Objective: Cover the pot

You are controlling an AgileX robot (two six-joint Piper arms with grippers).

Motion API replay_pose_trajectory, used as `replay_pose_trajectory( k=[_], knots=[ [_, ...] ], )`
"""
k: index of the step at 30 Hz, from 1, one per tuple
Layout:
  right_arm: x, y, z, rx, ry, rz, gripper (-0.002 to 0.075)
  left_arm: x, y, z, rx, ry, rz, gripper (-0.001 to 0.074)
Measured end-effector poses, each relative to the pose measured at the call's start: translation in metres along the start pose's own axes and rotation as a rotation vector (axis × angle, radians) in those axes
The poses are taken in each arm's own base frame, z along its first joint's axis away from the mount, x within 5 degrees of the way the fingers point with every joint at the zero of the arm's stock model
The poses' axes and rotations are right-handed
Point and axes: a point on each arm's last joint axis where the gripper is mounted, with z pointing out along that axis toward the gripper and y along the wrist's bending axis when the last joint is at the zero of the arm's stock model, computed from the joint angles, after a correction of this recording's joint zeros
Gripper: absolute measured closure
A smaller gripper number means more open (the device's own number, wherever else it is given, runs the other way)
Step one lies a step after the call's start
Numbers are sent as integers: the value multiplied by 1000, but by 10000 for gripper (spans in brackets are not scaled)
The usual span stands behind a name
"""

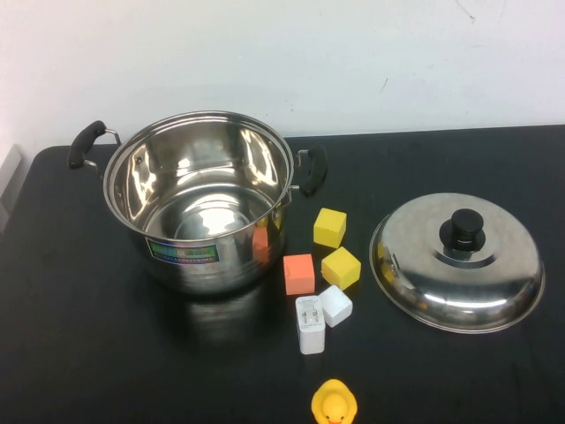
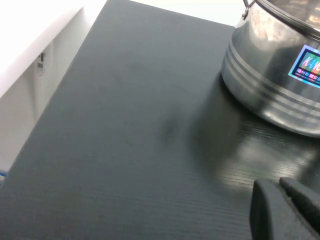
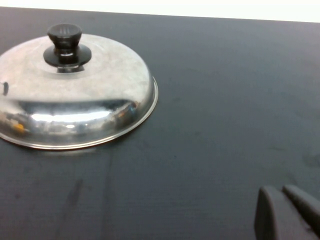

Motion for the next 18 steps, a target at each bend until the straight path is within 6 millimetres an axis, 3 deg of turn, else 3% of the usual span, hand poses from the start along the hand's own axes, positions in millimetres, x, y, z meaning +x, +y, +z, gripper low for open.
replay_pose_trajectory(
  k=[6,9,16,18],
  knots=[
    [0,1,0,-9,0,19,728,0,0,0,0,0,0,736],
    [-1,5,0,-57,-7,134,728,0,0,0,0,0,0,736],
    [-7,26,-3,-312,33,912,728,0,0,0,0,0,0,736],
    [-10,28,-4,-357,40,1029,728,0,0,0,0,0,0,736]
  ],
)
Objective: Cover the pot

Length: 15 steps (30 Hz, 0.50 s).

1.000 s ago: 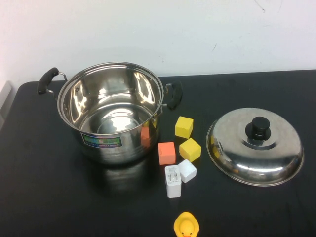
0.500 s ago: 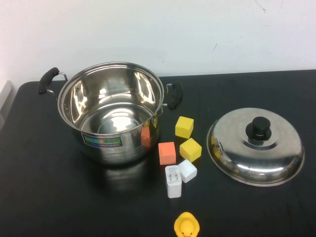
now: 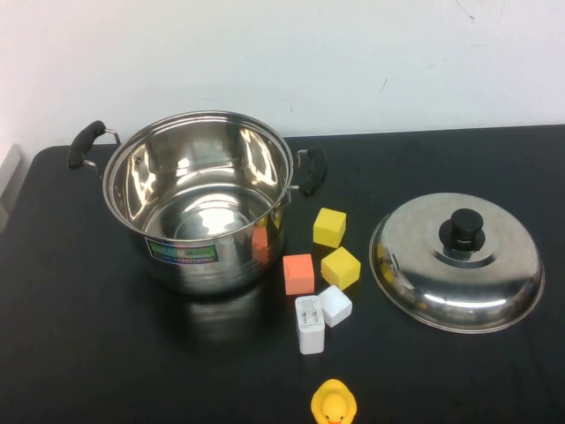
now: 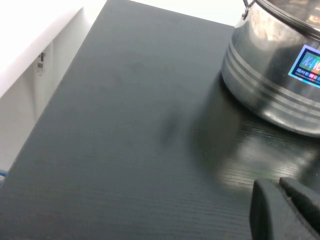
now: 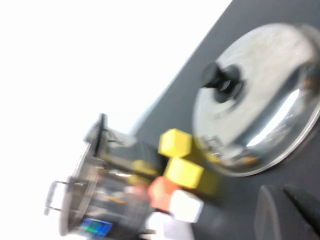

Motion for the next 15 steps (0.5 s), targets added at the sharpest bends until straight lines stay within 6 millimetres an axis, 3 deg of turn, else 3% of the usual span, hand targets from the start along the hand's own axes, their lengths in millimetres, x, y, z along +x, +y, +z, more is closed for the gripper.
replay_pose_trajectory(
  k=[3,15],
  knots=[
    [0,2,0,-20,5,16,728,0,0,0,0,0,0,736],
    [2,4,0,-42,21,-250,728,0,0,0,0,0,6,736]
  ],
)
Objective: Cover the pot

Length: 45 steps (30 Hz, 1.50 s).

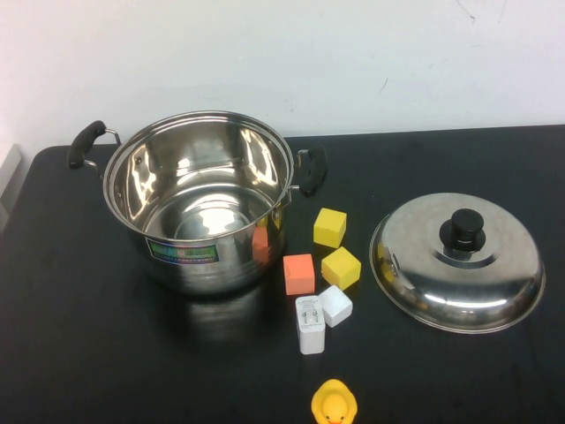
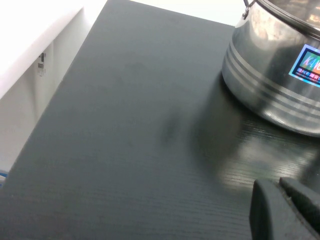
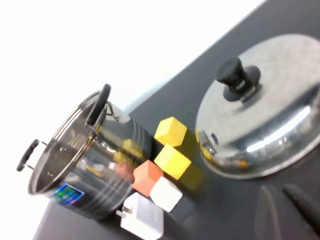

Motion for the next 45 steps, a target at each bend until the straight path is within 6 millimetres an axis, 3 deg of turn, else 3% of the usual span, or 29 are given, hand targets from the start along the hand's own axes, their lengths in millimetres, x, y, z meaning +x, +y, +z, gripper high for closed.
replay_pose_trajectory(
  k=[3,9,13,18,21,25,30,34,41,45],
  knots=[
    [-5,6,-2,-20,-19,-114,728,0,0,0,0,0,0,737],
    [-43,48,-20,-92,-162,-525,728,0,0,0,0,0,0,737],
    [-66,64,-17,-52,-183,-690,728,0,0,0,0,0,0,737],
    [-78,59,7,48,-76,-703,728,0,0,0,0,0,0,737],
    [-88,51,20,153,-41,-621,728,0,0,0,0,0,0,737],
    [-103,41,41,248,-126,-500,728,0,0,0,0,0,0,737],
    [-117,41,79,157,-261,-445,718,0,0,0,0,0,0,737],
    [-113,33,115,88,-264,-458,620,0,0,0,0,0,0,737],
    [-102,14,175,-28,-250,-466,275,0,0,0,0,0,-4,737],
    [-95,2,214,-64,-185,-527,221,0,0,0,0,0,-4,737]
  ],
)
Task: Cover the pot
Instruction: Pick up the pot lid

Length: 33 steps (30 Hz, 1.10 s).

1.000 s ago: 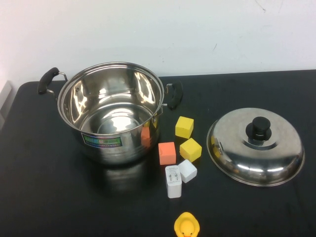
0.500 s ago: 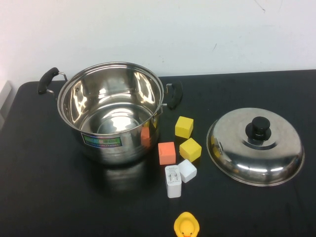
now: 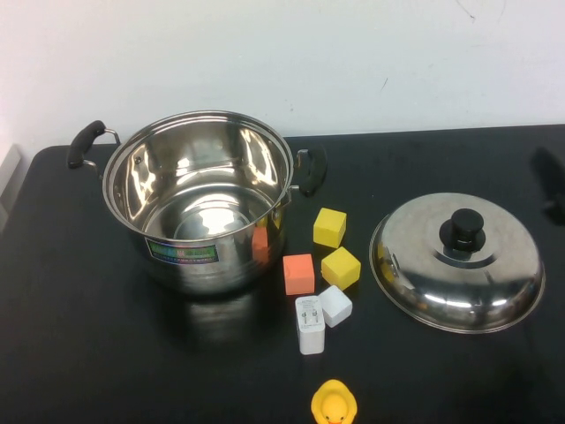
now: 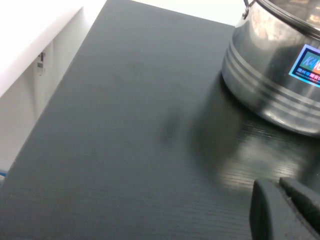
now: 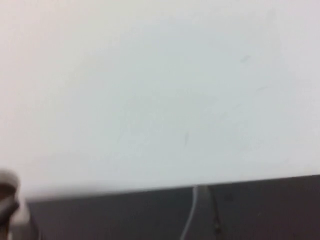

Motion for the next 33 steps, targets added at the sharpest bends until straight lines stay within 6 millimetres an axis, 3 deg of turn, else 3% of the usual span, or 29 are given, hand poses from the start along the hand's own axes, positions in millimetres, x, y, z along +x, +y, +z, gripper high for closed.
replay_pose_trajectory(
  k=[9,16,23,33],
  knots=[
    [52,5,55,-165,117,-193,209,0,0,0,0,0,0,737],
    [90,9,66,-213,204,-237,209,0,0,0,0,0,0,737],
    [107,1,69,-167,227,-211,222,0,0,0,0,0,0,737],
    [108,-1,68,-153,230,-223,383,0,0,0,0,0,0,736]
  ],
)
